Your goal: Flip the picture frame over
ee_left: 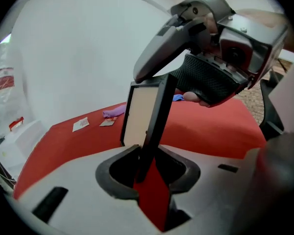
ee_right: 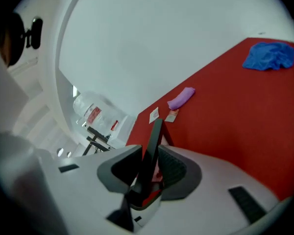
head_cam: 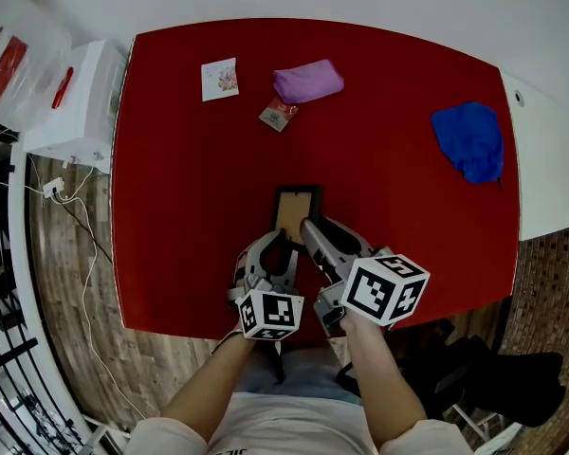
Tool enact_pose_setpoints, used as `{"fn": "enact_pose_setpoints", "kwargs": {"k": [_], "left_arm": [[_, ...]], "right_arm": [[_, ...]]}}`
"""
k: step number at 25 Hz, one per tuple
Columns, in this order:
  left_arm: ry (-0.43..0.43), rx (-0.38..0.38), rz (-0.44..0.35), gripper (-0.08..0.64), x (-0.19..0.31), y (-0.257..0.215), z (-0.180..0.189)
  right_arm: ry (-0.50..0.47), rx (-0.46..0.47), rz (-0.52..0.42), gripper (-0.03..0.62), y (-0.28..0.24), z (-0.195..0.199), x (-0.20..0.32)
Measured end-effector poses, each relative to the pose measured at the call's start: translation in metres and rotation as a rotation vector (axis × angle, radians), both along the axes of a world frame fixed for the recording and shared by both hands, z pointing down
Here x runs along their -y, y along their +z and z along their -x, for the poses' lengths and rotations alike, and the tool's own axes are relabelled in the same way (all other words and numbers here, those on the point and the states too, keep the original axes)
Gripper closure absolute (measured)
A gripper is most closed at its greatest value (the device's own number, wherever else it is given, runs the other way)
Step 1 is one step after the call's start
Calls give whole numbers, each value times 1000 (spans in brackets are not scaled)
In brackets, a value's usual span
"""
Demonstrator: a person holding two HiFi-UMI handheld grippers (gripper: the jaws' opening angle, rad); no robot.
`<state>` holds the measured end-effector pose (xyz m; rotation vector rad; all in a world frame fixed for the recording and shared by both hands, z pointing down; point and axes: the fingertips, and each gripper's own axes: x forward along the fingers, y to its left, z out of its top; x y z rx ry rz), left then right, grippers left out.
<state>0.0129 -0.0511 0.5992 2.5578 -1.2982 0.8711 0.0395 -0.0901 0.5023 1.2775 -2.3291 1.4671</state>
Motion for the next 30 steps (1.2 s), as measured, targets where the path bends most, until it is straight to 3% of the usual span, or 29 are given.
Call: {"fn": "enact_pose_setpoints", "kwargs": {"k": [5,8,11,14,17,22,30], "left_arm": [[53,-41,28,436,-15,-2,7],[49,-91,36,436,-23,-10,19],[-47,-184,84,436,-15,-21,44],[-176,-256,179,436,3,-14,71],[-257,-269,278,436,15,6,84],[-290,-263,374,437,22,25,74],[-304,-233,393,462,21,30,70]], "right_arm": [[-3,138,74,504,18,-11,-4],[-31,121,81,522,32,-14,-2],[-57,75,74,525,45,-19,3],[-56,-1,69,525,59,-28,8],[-46,-98,67,525,74,-35,8],[-69,-240,59,525,93,-36,4],[-112,-536,-2,534,111,-40,-1]]}}
